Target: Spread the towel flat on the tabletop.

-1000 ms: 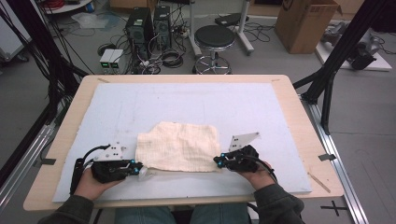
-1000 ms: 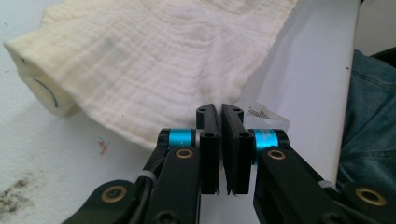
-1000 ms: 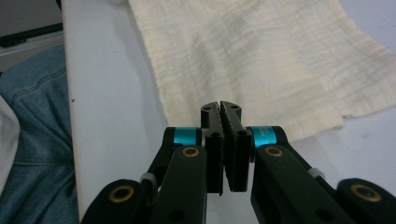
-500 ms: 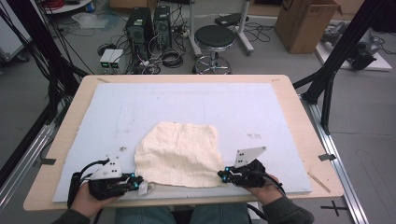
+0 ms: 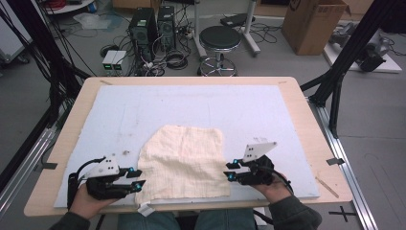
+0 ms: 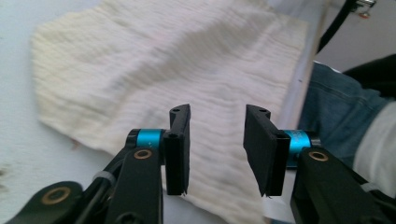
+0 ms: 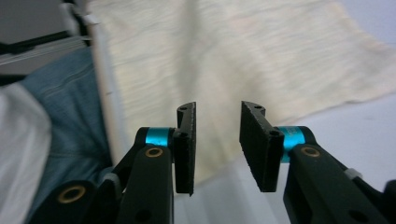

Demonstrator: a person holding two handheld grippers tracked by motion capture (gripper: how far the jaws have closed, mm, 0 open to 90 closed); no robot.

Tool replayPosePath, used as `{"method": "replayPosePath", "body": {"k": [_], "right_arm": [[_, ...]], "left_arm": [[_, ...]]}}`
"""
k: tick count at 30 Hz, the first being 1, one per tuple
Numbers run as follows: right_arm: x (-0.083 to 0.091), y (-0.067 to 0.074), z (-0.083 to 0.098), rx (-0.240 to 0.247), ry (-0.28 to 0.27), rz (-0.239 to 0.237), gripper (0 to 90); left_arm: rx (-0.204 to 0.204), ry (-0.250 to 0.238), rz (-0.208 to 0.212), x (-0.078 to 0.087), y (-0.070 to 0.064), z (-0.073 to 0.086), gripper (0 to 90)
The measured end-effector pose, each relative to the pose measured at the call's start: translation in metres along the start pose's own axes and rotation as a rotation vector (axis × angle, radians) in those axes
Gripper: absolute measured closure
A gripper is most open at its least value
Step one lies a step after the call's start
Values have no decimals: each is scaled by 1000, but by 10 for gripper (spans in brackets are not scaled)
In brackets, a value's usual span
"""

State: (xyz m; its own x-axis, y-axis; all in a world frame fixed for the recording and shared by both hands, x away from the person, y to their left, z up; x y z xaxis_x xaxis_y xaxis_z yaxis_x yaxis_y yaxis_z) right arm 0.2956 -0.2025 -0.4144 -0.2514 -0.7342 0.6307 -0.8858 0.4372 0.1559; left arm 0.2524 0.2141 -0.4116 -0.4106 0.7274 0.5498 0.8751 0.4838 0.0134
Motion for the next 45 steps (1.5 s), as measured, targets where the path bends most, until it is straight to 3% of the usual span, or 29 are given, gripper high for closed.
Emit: {"method": "replayPosePath", "body": {"k": [7,12,14,19,23,25,26,27,29,30,32,35,40,43,45], "right_arm": [[-11,-44,-29,-52,-13,100,589],[-27,-72,-42,-92,-15,166,568],[-35,-85,-45,-123,-17,173,553],[-56,-106,-45,-180,-2,161,564],[-70,-112,-42,-193,33,179,594],[-75,-113,-41,-188,49,193,664],[-76,-113,-40,-179,68,209,736],[-78,-114,-40,-176,79,207,785],[-78,-116,-40,-168,79,180,866],[-77,-116,-41,-163,87,181,868],[-74,-116,-45,-145,94,196,871],[-62,-118,-56,-152,51,222,871],[-49,-125,-74,-161,-9,284,870],[-53,-130,-75,-172,0,300,868],[-59,-133,-72,-184,39,297,868]], "left_arm": [[73,-29,-118,-18,41,-20,554],[166,4,-227,-36,74,-25,579],[188,39,-244,-46,85,-23,584],[240,78,-233,-66,101,-17,569],[278,114,-232,-78,108,-13,500],[289,120,-233,-81,110,-11,502],[288,124,-232,-82,111,-10,529],[280,120,-225,-83,111,-10,616],[269,116,-222,-83,110,-10,736],[262,111,-220,-83,109,-11,829],[256,104,-223,-82,109,-13,872],[252,82,-238,-79,109,-16,873],[280,-4,-299,-72,108,-27,873],[277,-8,-332,-74,105,-33,874],[274,6,-307,-78,101,-34,874]]}}
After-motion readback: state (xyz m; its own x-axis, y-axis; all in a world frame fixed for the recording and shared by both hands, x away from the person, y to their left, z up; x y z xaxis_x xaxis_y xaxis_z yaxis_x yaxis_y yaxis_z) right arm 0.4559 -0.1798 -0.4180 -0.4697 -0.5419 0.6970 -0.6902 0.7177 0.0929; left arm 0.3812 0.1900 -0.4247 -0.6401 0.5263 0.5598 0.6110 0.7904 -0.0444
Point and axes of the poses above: each handheld gripper's, and its own axes: x roughly backward along the jaws, z roughly out of its underside, y roughly to its left, the point moved 2 cm from there along -x, roughly forward along the jaws, and after that the axes turned 6 degrees about -x, right-handed, at the moved point
